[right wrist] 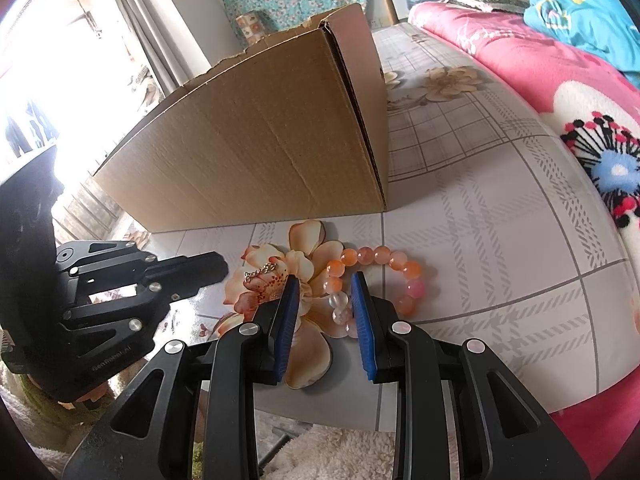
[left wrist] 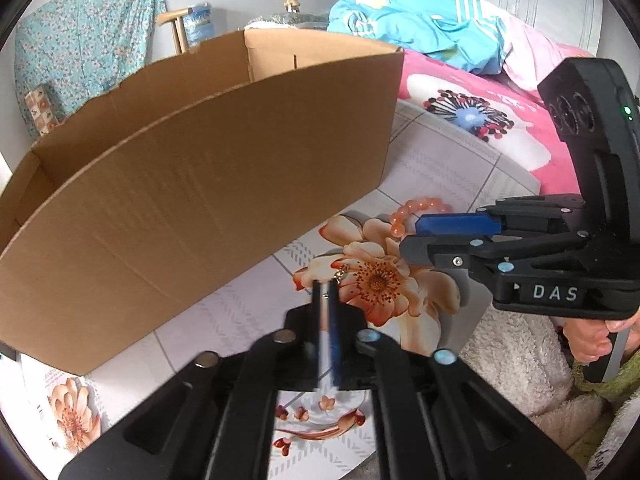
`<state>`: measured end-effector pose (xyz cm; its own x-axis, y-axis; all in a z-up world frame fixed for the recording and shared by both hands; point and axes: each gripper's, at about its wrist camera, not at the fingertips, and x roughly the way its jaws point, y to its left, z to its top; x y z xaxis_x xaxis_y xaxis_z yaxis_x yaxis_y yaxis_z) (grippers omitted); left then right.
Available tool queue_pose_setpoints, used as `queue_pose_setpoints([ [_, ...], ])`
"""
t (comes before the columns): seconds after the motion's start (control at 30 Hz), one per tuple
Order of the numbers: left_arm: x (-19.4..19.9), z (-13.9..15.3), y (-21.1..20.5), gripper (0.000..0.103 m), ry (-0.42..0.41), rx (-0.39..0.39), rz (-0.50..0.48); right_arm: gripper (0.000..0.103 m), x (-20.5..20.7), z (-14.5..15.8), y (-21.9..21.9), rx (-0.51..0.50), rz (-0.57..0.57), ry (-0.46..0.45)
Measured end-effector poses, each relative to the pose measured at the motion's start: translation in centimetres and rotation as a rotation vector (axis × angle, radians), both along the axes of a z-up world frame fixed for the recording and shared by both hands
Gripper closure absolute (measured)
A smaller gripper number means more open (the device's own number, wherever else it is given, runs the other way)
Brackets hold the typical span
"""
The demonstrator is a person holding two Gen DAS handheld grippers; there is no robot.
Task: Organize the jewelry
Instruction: 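Close the left gripper on the small silver charm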
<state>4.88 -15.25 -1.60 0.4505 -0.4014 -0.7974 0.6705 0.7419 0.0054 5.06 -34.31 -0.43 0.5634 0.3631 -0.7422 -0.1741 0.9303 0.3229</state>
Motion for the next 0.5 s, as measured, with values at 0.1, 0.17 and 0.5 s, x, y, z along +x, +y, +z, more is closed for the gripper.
queue_pose_setpoints([
  [0.1,0.0,-0.1,-0.5,0.079,-0.006,-0.001,-0.021,0.077,0.0,0.0,0.0,0.003,0.0,0.0],
  [0.17,0.2,-0.3,-0.9,0.079,-0.008,0.011,-0.031,0.076,0.0,0.0,0.0,0.005,0.0,-0.001],
  [0.5,0.3,-1.2,-2.0,0.101,-0.017,0.071,-0.076,0.076,0.2,-0.1,-0.4,0.018,0.004,-0.002],
])
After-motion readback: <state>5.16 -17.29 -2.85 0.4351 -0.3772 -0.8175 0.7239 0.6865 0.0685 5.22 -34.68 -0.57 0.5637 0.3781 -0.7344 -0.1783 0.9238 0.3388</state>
